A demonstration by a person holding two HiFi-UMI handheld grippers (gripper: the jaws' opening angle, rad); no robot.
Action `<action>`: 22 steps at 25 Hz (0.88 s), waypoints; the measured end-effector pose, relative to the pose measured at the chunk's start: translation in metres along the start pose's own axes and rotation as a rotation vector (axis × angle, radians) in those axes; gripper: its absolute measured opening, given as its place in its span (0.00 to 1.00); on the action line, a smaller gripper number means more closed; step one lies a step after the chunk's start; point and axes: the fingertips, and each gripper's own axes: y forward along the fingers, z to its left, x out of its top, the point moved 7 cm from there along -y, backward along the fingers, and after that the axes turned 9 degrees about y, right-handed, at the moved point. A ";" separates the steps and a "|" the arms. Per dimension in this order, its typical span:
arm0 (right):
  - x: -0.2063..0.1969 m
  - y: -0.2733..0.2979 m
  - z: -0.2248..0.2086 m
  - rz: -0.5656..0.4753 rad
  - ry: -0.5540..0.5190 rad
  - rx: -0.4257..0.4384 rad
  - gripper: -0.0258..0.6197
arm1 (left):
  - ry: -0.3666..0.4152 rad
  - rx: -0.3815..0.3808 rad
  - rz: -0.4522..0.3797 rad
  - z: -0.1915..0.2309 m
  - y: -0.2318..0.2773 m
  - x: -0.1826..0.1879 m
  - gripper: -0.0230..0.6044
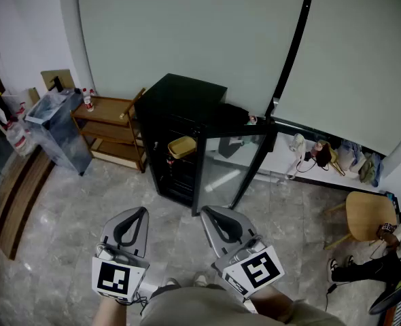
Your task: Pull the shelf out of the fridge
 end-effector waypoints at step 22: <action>-0.020 -0.007 -0.042 0.011 0.051 0.008 0.03 | -0.012 0.018 0.008 -0.024 0.028 0.000 0.05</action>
